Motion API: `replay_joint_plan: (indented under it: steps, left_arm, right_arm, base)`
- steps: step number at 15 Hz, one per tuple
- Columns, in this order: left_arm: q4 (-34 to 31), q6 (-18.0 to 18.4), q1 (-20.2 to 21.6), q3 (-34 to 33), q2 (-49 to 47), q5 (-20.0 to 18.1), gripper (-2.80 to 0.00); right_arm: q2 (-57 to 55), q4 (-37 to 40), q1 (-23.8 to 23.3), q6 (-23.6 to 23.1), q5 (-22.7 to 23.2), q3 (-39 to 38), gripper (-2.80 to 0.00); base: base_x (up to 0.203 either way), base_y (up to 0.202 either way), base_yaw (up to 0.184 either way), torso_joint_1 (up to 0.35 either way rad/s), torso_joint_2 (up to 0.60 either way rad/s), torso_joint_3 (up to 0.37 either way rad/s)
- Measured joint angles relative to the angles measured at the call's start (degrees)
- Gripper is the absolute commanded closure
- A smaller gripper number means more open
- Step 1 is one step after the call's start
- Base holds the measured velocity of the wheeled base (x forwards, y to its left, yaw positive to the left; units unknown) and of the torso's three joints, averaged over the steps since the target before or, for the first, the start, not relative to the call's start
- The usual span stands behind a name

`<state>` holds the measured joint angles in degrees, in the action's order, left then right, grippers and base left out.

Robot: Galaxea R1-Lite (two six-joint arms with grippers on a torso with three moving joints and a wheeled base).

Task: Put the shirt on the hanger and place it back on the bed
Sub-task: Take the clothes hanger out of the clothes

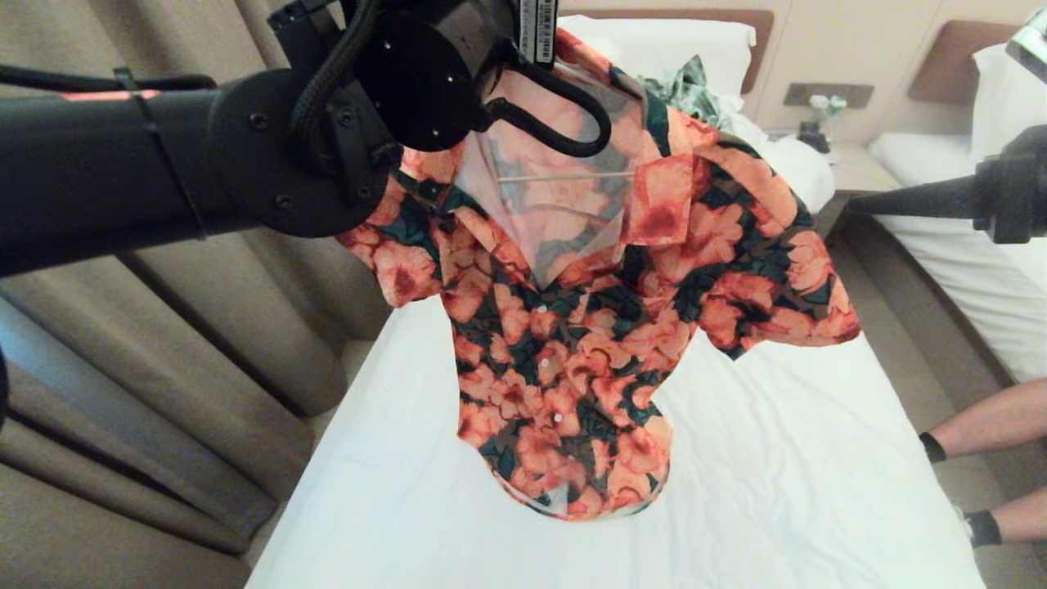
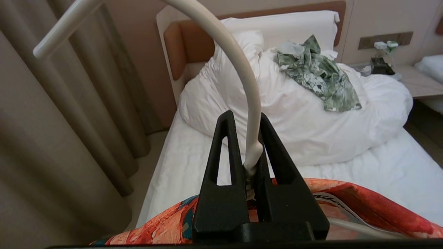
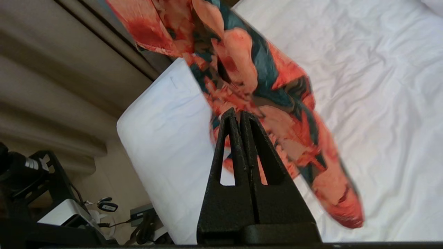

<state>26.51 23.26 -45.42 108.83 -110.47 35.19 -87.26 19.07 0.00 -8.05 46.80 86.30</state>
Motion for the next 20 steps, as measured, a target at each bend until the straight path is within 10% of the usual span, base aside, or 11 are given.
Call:
replay_joint_plan:
  steps: [8, 9, 20]
  left_arm:
    - [-0.2, 0.0, -0.2, -0.1, 0.3, -0.1, 0.0]
    - [-0.4, 0.0, -0.3, -0.1, 0.3, -0.2, 0.0]
    - [-0.1, 0.1, -0.7, -0.1, 0.9, 0.1, 0.0]
  right_arm:
    - [3.3, 0.1, 9.2, 4.8, -3.9, -0.2, 0.0]
    - [3.2, 0.1, 12.5, 5.1, -7.2, -0.1, -2.8]
    - [-6.0, -9.1, 35.0, 6.7, -39.8, 6.3, -2.8]
  base:
    - [0.0, 0.0, 0.0, 0.0, 0.0, 0.0]
    - [0.0, 0.0, 0.0, 0.0, 0.0, 0.0]
    - [0.0, 0.0, 0.0, 0.0, 0.0, 0.0]
